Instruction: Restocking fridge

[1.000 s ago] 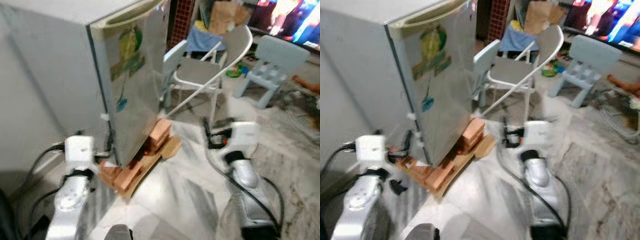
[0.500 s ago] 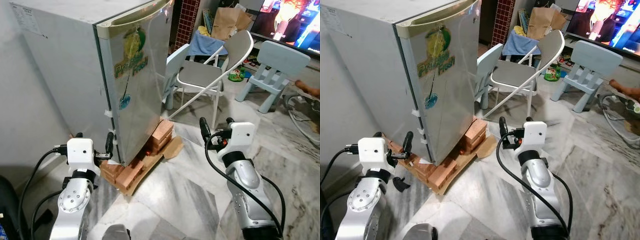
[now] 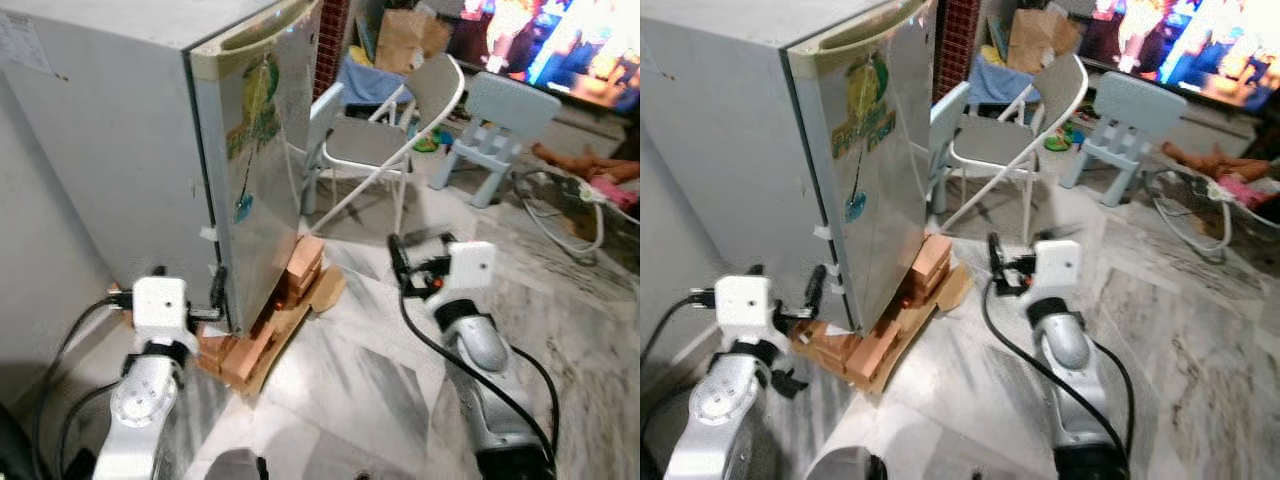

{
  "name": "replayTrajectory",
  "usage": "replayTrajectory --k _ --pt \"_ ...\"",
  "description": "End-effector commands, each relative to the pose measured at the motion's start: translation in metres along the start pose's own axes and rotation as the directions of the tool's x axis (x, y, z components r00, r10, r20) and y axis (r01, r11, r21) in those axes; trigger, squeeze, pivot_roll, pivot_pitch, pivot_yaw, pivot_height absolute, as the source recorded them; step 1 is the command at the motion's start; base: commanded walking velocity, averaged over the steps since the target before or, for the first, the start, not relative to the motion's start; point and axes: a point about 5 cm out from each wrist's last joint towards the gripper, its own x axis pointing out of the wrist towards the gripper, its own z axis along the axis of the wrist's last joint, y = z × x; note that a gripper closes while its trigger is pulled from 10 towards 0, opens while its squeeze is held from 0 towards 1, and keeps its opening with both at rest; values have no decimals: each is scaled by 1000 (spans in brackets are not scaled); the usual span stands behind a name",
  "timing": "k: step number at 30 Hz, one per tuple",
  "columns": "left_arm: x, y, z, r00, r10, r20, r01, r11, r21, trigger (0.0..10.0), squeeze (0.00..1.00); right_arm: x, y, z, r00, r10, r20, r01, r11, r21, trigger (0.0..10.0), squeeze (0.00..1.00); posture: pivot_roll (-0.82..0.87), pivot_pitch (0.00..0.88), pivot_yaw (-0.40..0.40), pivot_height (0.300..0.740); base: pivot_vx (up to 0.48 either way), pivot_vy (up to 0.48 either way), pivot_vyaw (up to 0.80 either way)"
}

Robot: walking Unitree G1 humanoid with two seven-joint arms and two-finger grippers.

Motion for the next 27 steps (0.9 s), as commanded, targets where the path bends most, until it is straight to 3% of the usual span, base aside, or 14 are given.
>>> replayTrajectory --k 1,4,8,18,27 --pt "1 -8 2 999 -37 12 37 999 -2 10000 0 -2 -10 2 1000 -27 7 27 999 -17 10000 0 148 0 -79 740 0 424 0" --pt "1 -9 2 999 -46 12 46 999 -5 10000 0 -2 -9 2 1000 -26 8 26 1000 -17 10000 0 148 0 -79 740 99 409 0" --pt "0 -10 2 998 -62 15 62 998 -8 10000 0 -2 -9 2 1000 -28 3 28 1000 -13 10000 0 149 0 -79 740 401 266 -800" --pt "0 -14 2 996 -88 10 88 996 -23 10000 0 -2 -5 -1 1000 -22 -5 22 1000 -6 10000 0 154 0 -78 740 42 0 -717" --pt "-1 -20 8 987 -155 50 158 986 -51 10000 0 -2 -3 -1 1000 -14 -3 14 1000 -3 10000 0 154 0 -80 740 128 0 0"
